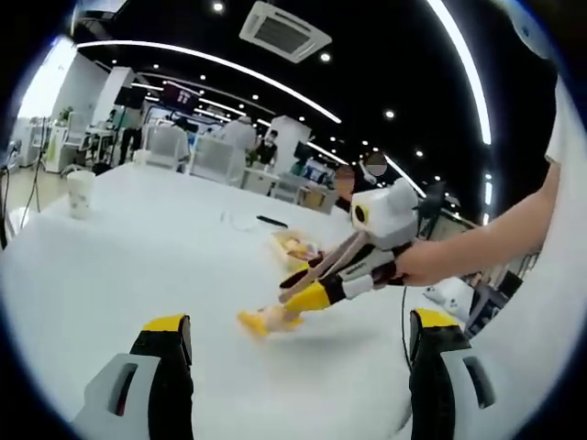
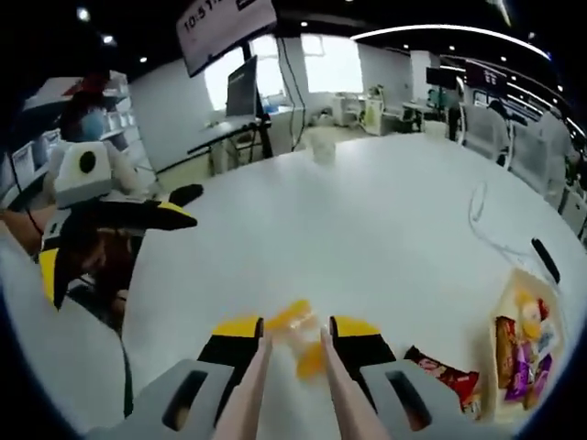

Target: Place the target food into the container with the food tongs after gripping and lifting it, then release it inside without dropping or visibly crushing the food.

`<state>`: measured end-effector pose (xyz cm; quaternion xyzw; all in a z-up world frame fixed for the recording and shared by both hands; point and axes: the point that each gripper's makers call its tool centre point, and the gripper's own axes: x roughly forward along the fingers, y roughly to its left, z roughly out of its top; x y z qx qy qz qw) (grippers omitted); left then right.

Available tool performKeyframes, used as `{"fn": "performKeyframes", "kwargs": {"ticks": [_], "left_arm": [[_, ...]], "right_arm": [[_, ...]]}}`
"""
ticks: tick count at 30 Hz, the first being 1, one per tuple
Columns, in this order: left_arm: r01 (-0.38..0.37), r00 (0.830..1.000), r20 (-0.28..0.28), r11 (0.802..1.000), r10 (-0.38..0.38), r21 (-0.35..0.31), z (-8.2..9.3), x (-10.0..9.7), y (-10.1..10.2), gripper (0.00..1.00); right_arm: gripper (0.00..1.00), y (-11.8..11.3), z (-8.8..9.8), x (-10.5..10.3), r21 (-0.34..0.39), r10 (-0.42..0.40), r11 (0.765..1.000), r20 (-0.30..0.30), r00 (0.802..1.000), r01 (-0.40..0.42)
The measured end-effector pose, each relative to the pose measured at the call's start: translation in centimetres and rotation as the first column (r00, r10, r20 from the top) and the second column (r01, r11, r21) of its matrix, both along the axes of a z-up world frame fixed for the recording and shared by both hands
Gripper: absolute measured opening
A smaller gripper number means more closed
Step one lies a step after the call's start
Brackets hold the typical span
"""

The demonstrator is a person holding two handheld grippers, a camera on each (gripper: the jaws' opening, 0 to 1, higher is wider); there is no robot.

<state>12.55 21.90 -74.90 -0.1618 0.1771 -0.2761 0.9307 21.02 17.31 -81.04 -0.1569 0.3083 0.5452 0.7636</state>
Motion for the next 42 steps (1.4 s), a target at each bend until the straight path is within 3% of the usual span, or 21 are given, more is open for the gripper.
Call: {"fn": "performKeyframes", "kwargs": {"ticks": [7,9,12,15,18,24,28,33,38,42], "left_arm": [[-0.007,1.0,-0.022,1.0,0.007,0.012,-1.1,0.0,0.1,0.99],[-0.027,0.998,-0.051,1.0,0.027,0.003,-1.4,0.0,0.4,0.99],[-0.029,0.999,-0.027,1.0,0.029,-0.009,-0.7,0.0,0.4,0.99],[-0.008,0.999,-0.043,1.0,0.009,0.018,-1.4,-0.3,0.3,0.99],[-0.008,0.999,-0.04,1.0,0.009,0.018,-1.5,-0.4,0.3,0.99],[-0.027,0.999,-0.044,1.0,0.028,0.004,-1.9,-0.7,0.1,0.99],[-0.034,0.998,-0.059,0.999,0.033,-0.018,-2.0,-0.7,-0.3,0.99],[-0.012,0.999,-0.041,1.0,0.012,-0.004,-1.5,-0.5,-0.4,0.99],[-0.004,0.999,-0.046,1.0,0.004,-0.002,-1.2,0.0,-0.2,0.99],[0.014,0.999,-0.045,1.0,-0.013,0.028,-0.9,0.2,-0.3,0.99]], "right_arm": [[0.29,1.0,-1.3,0.0,-0.071,0.067,0.995,0.026,0.997,-0.065],[0.29,1.2,-1.5,0.2,-0.076,0.066,0.995,0.034,0.997,-0.063],[0.29,1.4,-1.7,0.4,-0.075,0.07,0.995,0.032,0.997,-0.067],[0.29,1.4,-2.0,0.4,-0.101,0.091,0.991,0.053,0.994,-0.086],[0.28,1.4,-2.2,0.1,-0.156,0.166,0.977,0.106,0.98,-0.149],[0.26,1.3,-2.9,0.1,-0.212,0.19,0.965,0.162,0.968,-0.154],[0.23,1.0,-2.6,0.8,-0.214,0.12,0.973,0.151,0.981,-0.086],[0.21,0.6,-1.8,1.2,-0.097,-0.052,0.994,0.04,0.998,0.056],[0.21,-1.1,-0.3,2.4,-0.007,-0.174,0.985,0.002,0.985,0.174],[0.21,-2.9,1.4,3.2,0.094,-0.284,0.953,-0.069,0.956,0.289]]}}
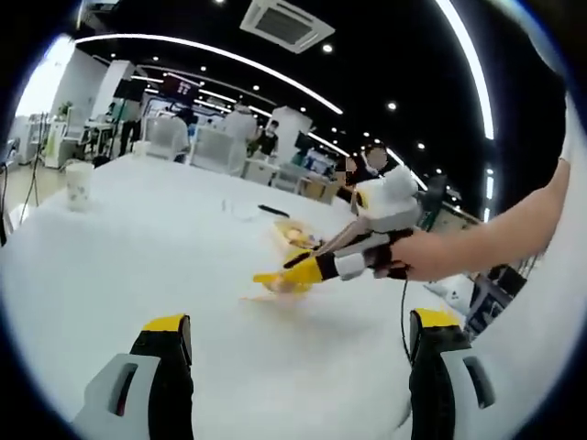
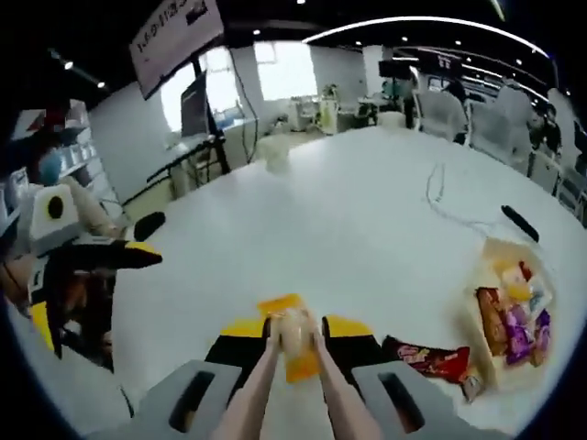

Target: Place the target food into the container with the food tongs after gripping and lifting it, then release it inside without dropping or visibly crushing the food.

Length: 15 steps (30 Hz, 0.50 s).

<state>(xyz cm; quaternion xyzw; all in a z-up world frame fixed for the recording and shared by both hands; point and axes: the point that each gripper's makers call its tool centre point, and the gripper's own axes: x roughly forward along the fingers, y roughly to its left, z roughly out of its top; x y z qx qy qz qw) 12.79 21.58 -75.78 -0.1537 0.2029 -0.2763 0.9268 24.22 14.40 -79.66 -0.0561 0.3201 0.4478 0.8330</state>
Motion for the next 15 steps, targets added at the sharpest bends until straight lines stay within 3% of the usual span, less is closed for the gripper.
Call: {"fn": "performKeyframes", "kwargs": {"ticks": [9,15], "left_arm": [[-0.053,0.999,-0.012,0.998,0.053,-0.038,0.3,0.4,-0.1,0.99],[-0.044,0.999,-0.016,0.998,0.043,-0.036,0.1,0.2,-0.4,0.99]], "right_arm": [[0.21,-4.1,2.4,1.5,0.083,-0.112,0.99,-0.009,0.994,0.112],[0.21,-7.9,3.2,3.7,0.073,-0.198,0.978,0.017,0.98,0.196]]}}
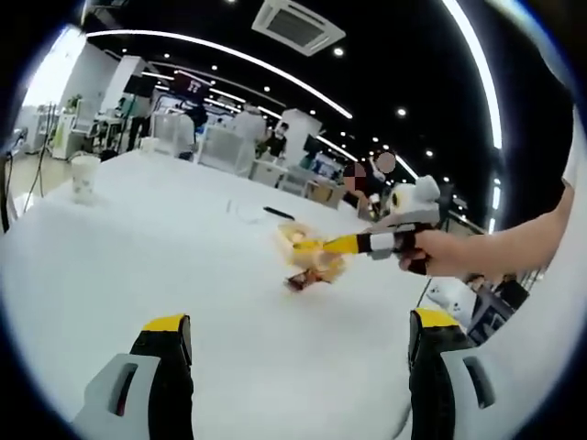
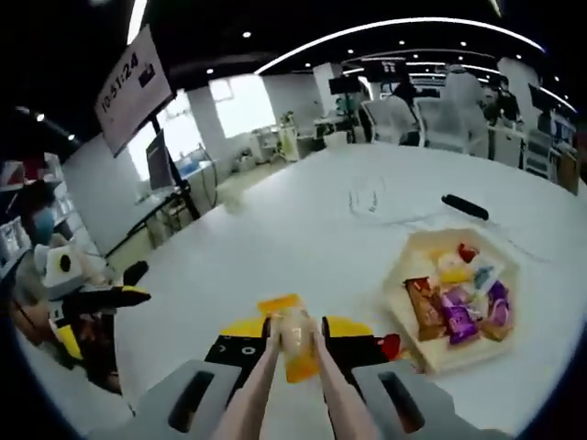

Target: Place the target food into the container with the food tongs after gripping and lifting it, then release it inside without dropping or visibly crushing the food.

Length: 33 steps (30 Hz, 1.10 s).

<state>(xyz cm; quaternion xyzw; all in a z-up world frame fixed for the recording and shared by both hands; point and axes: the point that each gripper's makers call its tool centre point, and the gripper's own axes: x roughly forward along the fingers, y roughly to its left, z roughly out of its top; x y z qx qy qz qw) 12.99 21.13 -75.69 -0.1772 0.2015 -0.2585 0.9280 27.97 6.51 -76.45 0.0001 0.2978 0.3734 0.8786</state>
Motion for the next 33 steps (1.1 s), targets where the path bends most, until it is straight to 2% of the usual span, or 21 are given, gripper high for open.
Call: {"fn": "performKeyframes", "kwargs": {"ticks": [3,6,11,13,17,25,33], "left_arm": [[0.003,1.0,-0.004,1.0,-0.003,-0.002,0.0,0.0,-0.2,0.99],[0.007,1.0,0.001,1.0,-0.007,-0.006,0.1,0.1,-0.3,0.99],[0.013,1.0,0.0,1.0,-0.013,-0.021,0.2,0.4,-0.7,0.99],[0.027,1.0,0.006,0.999,-0.027,-0.017,0.4,0.5,-1.0,0.99],[0.036,0.999,0.008,0.999,-0.036,-0.016,0.8,0.4,-1.3,0.99],[0.012,1.0,0.0,1.0,-0.012,-0.013,0.7,-0.2,-0.9,0.99],[-0.017,1.0,-0.002,1.0,0.017,-0.01,1.4,-1.1,-0.8,0.99]], "right_arm": [[0.21,-2.3,0.4,1.7,0.006,-0.093,0.996,0.008,0.996,0.093],[0.21,-4.3,0.7,2.8,0.001,-0.15,0.989,0.015,0.989,0.15],[0.21,-7.0,0.9,4.7,-0.049,-0.194,0.979,0.042,0.98,0.196],[0.21,-8.6,1.0,5.9,-0.092,-0.211,0.972,0.068,0.975,0.217],[0.22,-10.6,1.5,7.6,-0.112,-0.247,0.96,0.085,0.965,0.256],[0.21,-11.6,2.8,9.1,-0.136,-0.269,0.949,0.119,0.956,0.284],[0.22,-11.3,3.9,9.6,-0.126,-0.257,0.953,0.143,0.956,0.275]]}}
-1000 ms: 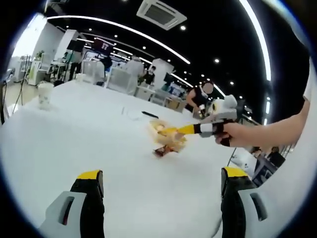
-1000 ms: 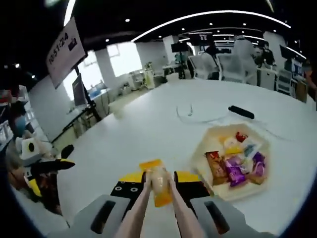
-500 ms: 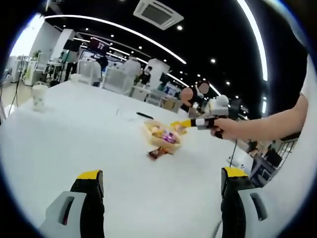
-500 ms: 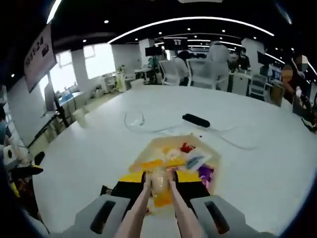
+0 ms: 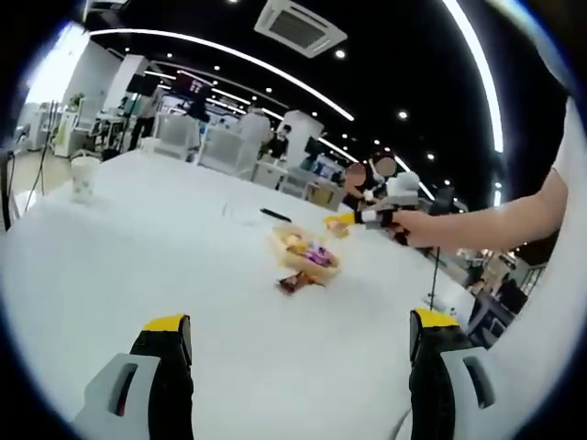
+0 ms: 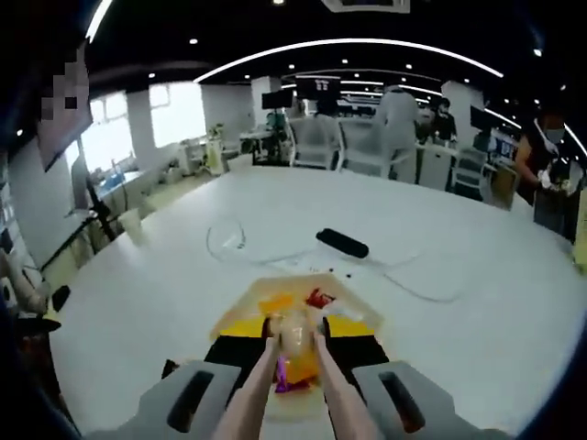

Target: Place the target food into the container with the food tongs after gripping and lifting it, then release it inside without dropping or visibly crushing the food.

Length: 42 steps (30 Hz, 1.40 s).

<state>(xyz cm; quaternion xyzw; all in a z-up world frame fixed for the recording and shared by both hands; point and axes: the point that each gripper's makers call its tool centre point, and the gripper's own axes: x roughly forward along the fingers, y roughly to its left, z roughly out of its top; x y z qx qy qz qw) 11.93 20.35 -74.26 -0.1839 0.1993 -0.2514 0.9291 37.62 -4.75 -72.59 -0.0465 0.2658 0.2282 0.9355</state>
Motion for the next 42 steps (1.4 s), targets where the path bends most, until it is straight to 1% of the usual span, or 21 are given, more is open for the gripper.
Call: {"fn": "performKeyframes", "kwargs": {"ticks": [2,3,4,5,7,11,12,13,16,19,21,23,24,25,27,29,30,32,33,36,42], "left_arm": [[-0.042,0.999,-0.007,0.997,0.042,-0.07,1.5,0.4,0.1,0.99],[-0.036,0.999,0.006,0.998,0.036,-0.049,2.0,0.4,0.1,0.99],[-0.041,0.998,0.047,0.999,0.043,-0.028,3.2,0.8,-0.1,0.99],[-0.044,0.998,0.043,0.999,0.045,-0.031,3.4,0.8,-0.2,0.99],[-0.08,0.996,0.024,0.994,0.082,-0.076,5.0,1.3,-0.7,0.99],[-0.088,0.995,0.045,0.994,0.091,-0.062,7.7,1.5,-1.5,0.99],[-0.089,0.994,0.054,0.994,0.092,-0.061,9.1,1.4,-1.7,0.99],[-0.088,0.994,0.056,0.994,0.091,-0.058,9.4,1.4,-1.8,0.99],[-0.058,0.997,0.057,0.997,0.054,0.059,10.4,1.1,-1.8,0.99],[-0.07,0.994,0.084,0.996,0.066,0.053,11.5,1.3,-1.6,0.99],[-0.076,0.991,0.109,0.996,0.072,0.036,12.1,1.7,-1.4,0.99],[-0.082,0.983,0.164,0.996,0.078,0.021,12.6,2.4,-1.3,0.99],[-0.085,0.987,0.139,0.996,0.082,0.018,12.0,2.7,-1.2,0.99],[-0.077,0.996,0.05,0.997,0.077,-0.002,10.9,2.4,-1.5,0.99],[-0.04,0.991,0.125,0.999,0.039,-0.001,11.8,2.8,-2.2,0.99],[-0.012,0.994,0.111,1.0,0.012,0.001,11.4,2.8,-2.6,0.99],[0.0,0.995,0.098,1.0,-0.001,0.009,10.5,3.2,-2.6,0.99],[-0.006,0.996,0.091,1.0,0.006,-0.006,10.2,3.5,-2.4,0.99],[-0.013,0.997,0.078,0.999,0.017,-0.053,10.4,3.7,-2.4,0.99],[-0.008,0.994,0.11,0.998,0.015,-0.059,11.3,3.5,-2.5,0.99],[-0.012,0.995,0.1,0.998,0.018,-0.064,10.8,3.2,-2.2,0.99]], "right_arm": [[0.22,0.0,0.3,0.1,0.006,0.007,1.0,0.006,1.0,-0.007],[0.22,-0.1,0.4,0.2,0.007,0.009,1.0,0.007,1.0,-0.009],[0.22,-0.1,0.5,0.2,0.009,0.017,1.0,0.014,1.0,-0.017],[0.22,0.0,0.7,0.3,0.012,0.025,1.0,0.02,0.999,-0.026],[0.22,0.0,1.3,0.7,0.031,0.032,0.999,0.034,0.999,-0.033],[0.22,0.1,2.4,1.6,0.062,0.03,0.997,0.071,0.997,-0.034],[0.22,0.4,3.2,2.1,0.11,0.024,0.993,0.085,0.996,-0.033],[0.22,0.5,3.3,2.2,0.118,0.02,0.993,0.088,0.996,-0.031],[0.22,1.1,4.8,2.8,0.13,0.048,0.989,0.127,0.991,-0.065],[0.22,1.5,5.7,3.3,0.116,0.073,0.989,0.157,0.985,-0.092],[0.22,1.0,6.2,3.7,0.092,0.056,0.993,0.168,0.984,-0.072],[0.22,0.8,6.7,4.2,0.105,0.051,0.992,0.175,0.983,-0.07],[0.22,0.4,6.9,4.3,0.102,0.032,0.994,0.174,0.984,-0.05],[0.22,-0.3,7.1,4.2,0.115,-0.003,0.993,0.162,0.987,-0.016],[0.23,-0.4,7.5,4.2,0.143,-0.01,0.99,0.161,0.987,-0.013],[0.24,-0.6,6.9,4.3,0.132,-0.018,0.991,0.136,0.991,0.0],[0.24,-0.7,6.8,4.3,0.138,-0.027,0.99,0.129,0.991,0.009],[0.25,-0.9,6.7,4.3,0.156,-0.04,0.987,0.122,0.992,0.02],[0.26,-1.2,6.7,4.1,0.175,-0.057,0.984,0.109,0.992,0.037],[0.27,-1.1,6.4,4.0,0.161,-0.041,0.987,0.103,0.994,0.024],[0.28,-0.2,6.4,3.1,0.147,0.017,0.989,0.111,0.994,-0.033]]}}
